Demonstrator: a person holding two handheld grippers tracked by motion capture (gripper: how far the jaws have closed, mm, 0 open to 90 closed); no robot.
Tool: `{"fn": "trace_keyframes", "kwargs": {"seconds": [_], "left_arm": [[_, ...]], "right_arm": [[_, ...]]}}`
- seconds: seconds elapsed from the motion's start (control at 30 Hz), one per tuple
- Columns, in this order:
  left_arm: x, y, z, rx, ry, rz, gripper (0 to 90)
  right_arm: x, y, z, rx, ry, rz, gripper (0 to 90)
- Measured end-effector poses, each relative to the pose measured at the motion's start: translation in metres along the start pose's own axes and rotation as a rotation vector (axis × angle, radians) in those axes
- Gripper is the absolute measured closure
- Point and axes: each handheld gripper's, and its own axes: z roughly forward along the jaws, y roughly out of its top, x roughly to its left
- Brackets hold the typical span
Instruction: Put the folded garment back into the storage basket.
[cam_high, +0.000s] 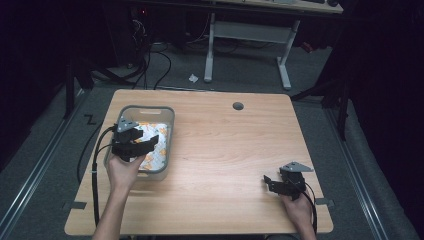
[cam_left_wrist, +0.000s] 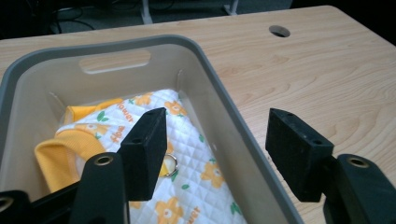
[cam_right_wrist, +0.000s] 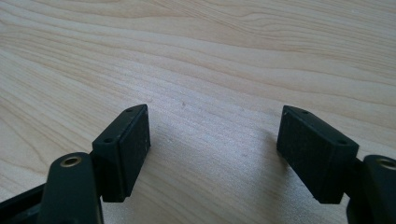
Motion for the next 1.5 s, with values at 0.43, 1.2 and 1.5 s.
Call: {"fn": "trace_keyframes", "kwargs": {"seconds": [0.43, 1.2, 1.5], "left_arm": [[-0.018, 0.002, -0.006, -0.019, -0.035, 0.035, 37.9], [-0.044, 0.001, -0.01, -0.033, -0.109, 0.06, 36.5], [-0.055, 0.001, -0.007, -0.032, -0.132, 0.068, 36.1]], "right_arm": [[0.0, 0.0, 0.0, 0.0, 0.0, 0.0, 26.1], [0.0, 0.0, 0.0, 0.001, 0.001, 0.002, 26.1], [0.0, 0.0, 0.0, 0.0, 0.0, 0.002, 26.1]]}}
